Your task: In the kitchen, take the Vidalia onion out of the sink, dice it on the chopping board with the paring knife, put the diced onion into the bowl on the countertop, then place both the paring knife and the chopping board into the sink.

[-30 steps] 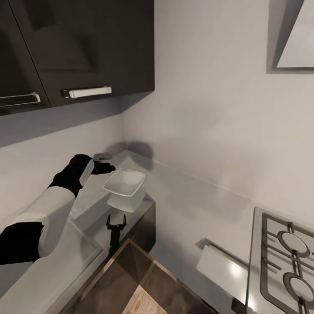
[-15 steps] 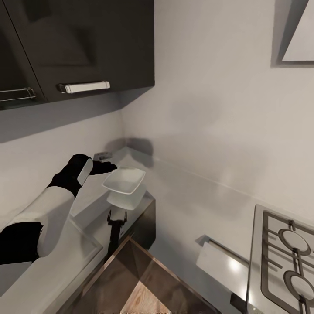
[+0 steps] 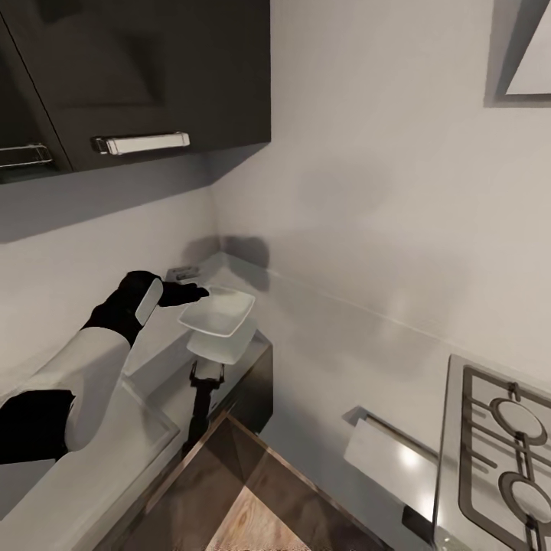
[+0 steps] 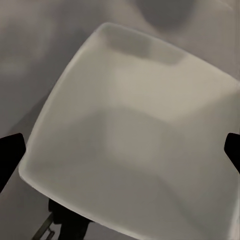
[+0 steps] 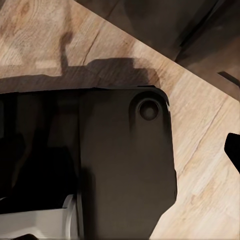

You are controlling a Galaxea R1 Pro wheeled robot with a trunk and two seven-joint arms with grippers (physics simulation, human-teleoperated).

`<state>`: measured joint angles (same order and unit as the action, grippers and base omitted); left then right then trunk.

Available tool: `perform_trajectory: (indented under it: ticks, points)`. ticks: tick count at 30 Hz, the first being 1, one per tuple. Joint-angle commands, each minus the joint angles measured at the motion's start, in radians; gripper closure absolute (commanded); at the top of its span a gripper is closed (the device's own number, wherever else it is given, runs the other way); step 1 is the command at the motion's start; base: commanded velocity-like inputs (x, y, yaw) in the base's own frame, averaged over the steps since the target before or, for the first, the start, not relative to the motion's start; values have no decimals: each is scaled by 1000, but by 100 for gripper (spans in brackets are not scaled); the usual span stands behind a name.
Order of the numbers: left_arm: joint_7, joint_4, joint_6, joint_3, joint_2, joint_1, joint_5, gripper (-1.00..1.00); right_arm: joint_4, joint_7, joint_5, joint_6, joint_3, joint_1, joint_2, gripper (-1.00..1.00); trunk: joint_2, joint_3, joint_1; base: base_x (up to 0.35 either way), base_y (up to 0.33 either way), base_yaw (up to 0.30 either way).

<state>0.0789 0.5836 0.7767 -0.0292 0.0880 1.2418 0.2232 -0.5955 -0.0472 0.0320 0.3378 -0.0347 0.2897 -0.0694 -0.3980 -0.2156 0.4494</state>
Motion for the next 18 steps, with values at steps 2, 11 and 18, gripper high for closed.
perform_trajectory:
  ticks: [2,11,18]
  points:
    - [1,1,4,-3,1,1,4,-100,-1,-5,3,1,-4,0,0,-100,-2,-5,1,0,0,0]
    - [4,1,4,-3,30,1,4,-100,-1,-5,3,1,-4,0,0,-100,-2,-20,1,0,0,0]
    - [3,4,4,-2,63,1,4,-100,-3,-5,3,1,-4,0,0,-100,-2,-31,1,0,0,0]
